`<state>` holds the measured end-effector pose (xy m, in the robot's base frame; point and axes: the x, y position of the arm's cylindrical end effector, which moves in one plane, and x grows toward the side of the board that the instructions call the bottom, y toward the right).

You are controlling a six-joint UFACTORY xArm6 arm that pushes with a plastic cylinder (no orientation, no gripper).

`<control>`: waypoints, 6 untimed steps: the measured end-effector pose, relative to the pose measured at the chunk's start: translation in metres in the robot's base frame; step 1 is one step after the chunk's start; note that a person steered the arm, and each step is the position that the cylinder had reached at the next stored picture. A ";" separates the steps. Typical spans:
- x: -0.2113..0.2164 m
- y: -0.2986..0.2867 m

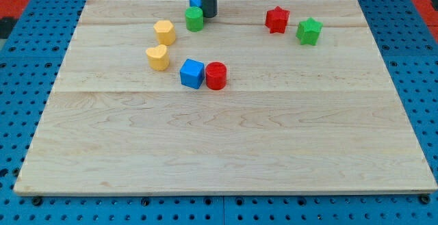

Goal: Put the blue triangle to the right of the green circle

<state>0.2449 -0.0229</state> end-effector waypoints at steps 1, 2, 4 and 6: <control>-0.001 0.016; -0.025 0.062; -0.050 -0.055; -0.039 -0.095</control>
<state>0.2060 -0.1176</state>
